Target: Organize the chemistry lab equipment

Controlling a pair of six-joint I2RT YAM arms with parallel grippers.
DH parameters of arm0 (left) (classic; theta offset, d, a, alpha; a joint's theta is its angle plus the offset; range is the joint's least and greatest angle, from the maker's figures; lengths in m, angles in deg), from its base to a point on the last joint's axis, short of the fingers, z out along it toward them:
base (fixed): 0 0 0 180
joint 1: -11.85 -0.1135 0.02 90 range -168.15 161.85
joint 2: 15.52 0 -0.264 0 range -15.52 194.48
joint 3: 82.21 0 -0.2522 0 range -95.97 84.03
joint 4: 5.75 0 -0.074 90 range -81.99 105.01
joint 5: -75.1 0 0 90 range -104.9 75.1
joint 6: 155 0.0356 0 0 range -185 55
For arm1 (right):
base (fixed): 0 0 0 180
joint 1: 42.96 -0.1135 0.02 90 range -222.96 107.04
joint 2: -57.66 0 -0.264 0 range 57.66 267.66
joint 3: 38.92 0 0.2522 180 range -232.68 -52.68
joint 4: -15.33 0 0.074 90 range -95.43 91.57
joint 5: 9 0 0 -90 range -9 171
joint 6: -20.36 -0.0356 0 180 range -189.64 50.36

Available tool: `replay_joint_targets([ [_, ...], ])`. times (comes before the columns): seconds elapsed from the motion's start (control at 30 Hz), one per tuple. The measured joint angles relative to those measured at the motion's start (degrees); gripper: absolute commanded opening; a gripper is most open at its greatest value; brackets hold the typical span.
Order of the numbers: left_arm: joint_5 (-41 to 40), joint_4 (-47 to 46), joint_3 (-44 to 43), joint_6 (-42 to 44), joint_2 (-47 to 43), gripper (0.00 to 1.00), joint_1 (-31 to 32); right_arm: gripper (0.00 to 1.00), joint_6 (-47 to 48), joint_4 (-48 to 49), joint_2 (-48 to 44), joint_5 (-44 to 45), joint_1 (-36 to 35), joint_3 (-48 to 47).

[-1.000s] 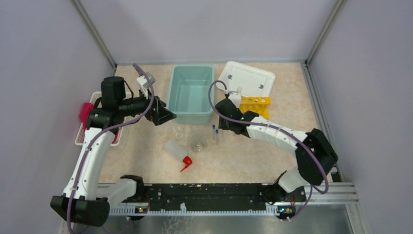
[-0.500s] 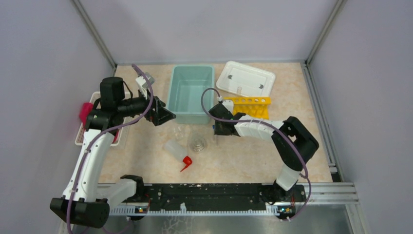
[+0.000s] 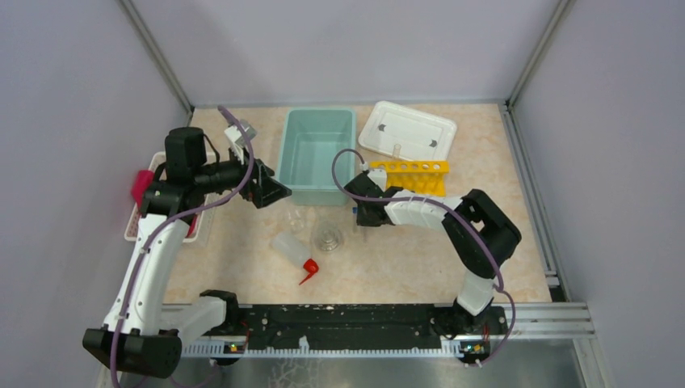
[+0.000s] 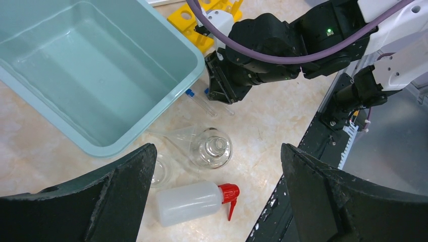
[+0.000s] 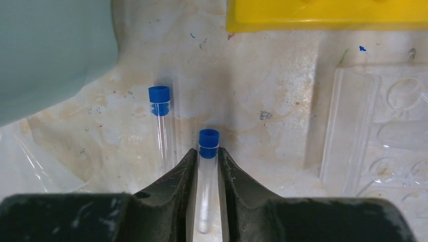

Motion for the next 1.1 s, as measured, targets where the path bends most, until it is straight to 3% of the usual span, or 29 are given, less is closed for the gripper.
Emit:
replay_joint_targets([
  [0.17, 0.0, 0.0, -0.4, 0.0, 0.0, 0.99, 0.0, 0.00, -0.1, -1.8, 0.0, 1.4, 0.0, -0.4],
  [0.37, 0.2, 0.0, -0.5, 0.0, 0.0, 0.99, 0.0, 0.00, -0.1, -6.3, -2.6, 4.0, 0.0, -0.8],
  [0.57, 1.3, -0.1, -0.5, -0.2, -0.3, 0.99, 0.0, 0.00, -0.2, -10.5, -17.8, 5.8, -0.4, -3.1],
  [0.73, 3.4, -1.5, -0.1, -1.4, -0.9, 0.99, 0.0, 0.00, 0.0, -10.4, -27.5, 7.7, -4.0, -11.4],
  [0.9, 6.8, -4.1, 2.3, -3.7, -1.0, 0.99, 0.0, 0.00, 1.0, -6.1, -27.9, 8.5, -9.4, -18.0],
  [1.1, 9.8, -8.3, 4.3, -8.3, -0.9, 0.99, 0.4, 0.00, 2.4, 0.6, -21.9, 8.3, -14.0, -22.0],
])
